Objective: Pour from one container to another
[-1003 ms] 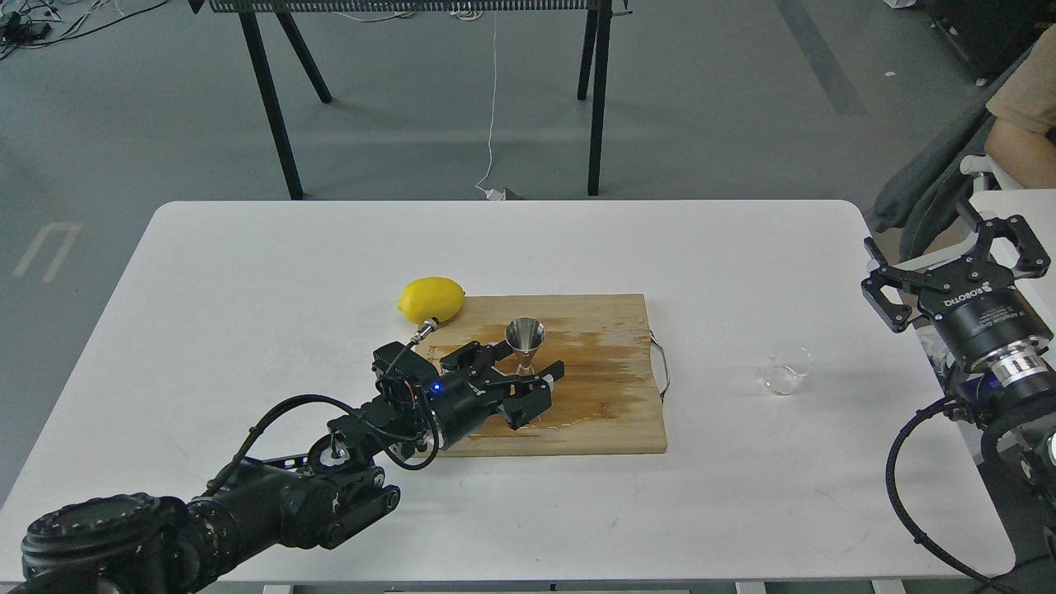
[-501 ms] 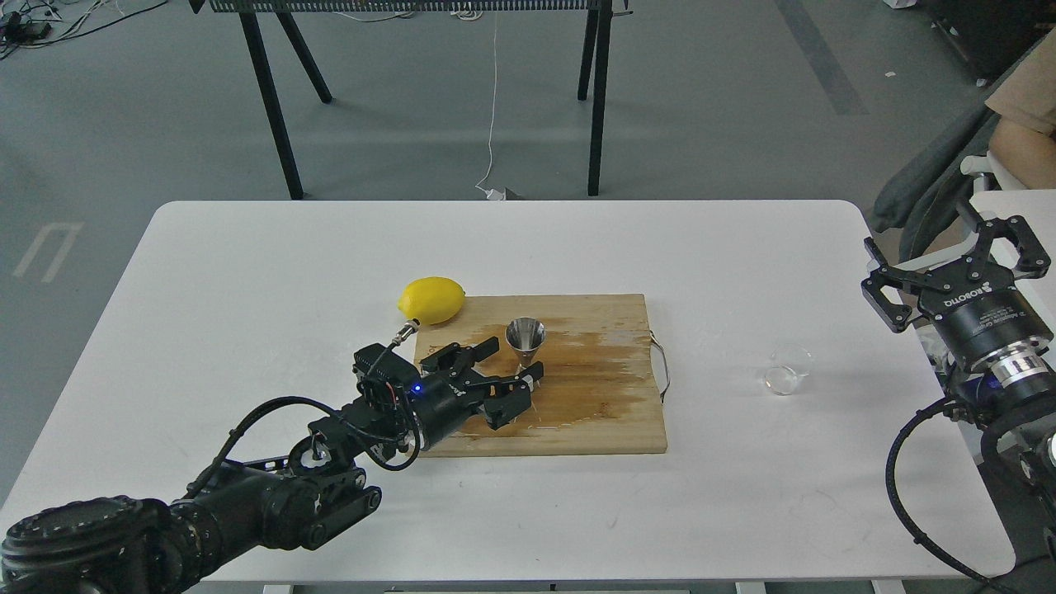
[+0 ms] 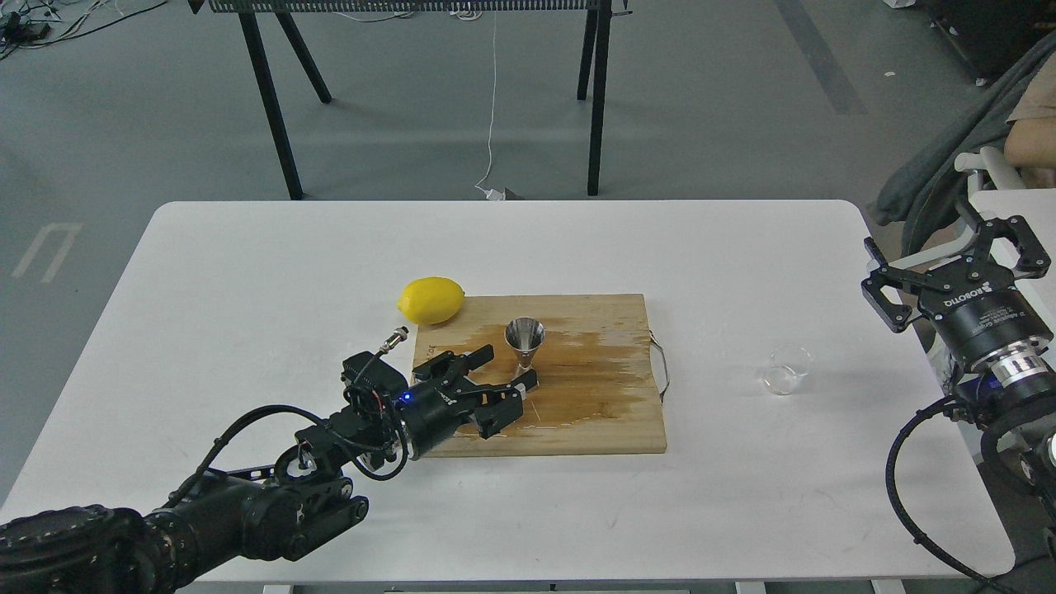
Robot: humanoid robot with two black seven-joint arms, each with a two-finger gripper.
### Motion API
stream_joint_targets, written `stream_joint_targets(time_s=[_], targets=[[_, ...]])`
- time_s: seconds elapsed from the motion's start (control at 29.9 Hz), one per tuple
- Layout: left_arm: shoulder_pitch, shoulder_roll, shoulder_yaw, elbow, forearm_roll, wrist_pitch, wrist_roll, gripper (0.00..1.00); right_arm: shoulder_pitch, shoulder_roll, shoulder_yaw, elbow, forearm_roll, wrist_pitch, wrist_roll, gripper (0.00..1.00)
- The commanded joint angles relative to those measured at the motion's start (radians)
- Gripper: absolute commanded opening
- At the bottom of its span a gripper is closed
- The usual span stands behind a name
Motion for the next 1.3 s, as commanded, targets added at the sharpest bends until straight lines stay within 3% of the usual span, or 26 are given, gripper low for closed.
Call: stream_joint_targets(time_s=[0.0,0.2,0.33,0.5,0.6,0.77,0.8,1.1,1.27], targets=[[0.003,0.063,-0.008,-0.044,-0.006,0.0,0.0,0.88,0.001,0.0,0.0,0.0,0.0,0.0,0.0,0.99],[0.004,0.238,-0.014,-0.135,-0.03,0.0,0.0,0.87,0.001,0.0,0.001,0.0,0.0,0.0,0.0,0.99],[0.006,0.364,-0.024,-0.251,-0.187,-0.012,0.0,0.88,-0.001,0.0,0.001,0.006,0.002,0.0,0.0,0.99],[-0.001,0.514,-0.083,-0.426,-0.411,-0.25,0.0,0.88,0.001,0.0,0.0,0.009,0.002,0.0,0.0,0.99],[0.003,0.574,-0.192,-0.48,-0.491,-0.465,0.0,0.88,0.001,0.002,0.0,0.009,0.002,0.0,0.0,0.99],[0.006,0.634,-0.385,-0.468,-0.673,-0.933,0.0,0.88,0.001,0.002,-0.003,0.009,0.002,0.0,-0.001,0.99],[0.006,0.651,-0.407,-0.46,-0.713,-0.977,0.0,0.89,0.001,0.002,-0.005,0.011,0.002,0.0,-0.001,0.99],[0.009,0.667,-0.545,-0.201,-1.127,-0.977,0.0,0.92,0.011,0.021,-0.038,0.014,0.002,0.0,-0.001,0.99],[0.009,0.642,-0.548,-0.098,-1.416,-0.977,0.0,0.93,0.014,0.04,-0.046,0.014,0.006,0.0,-0.008,0.99]])
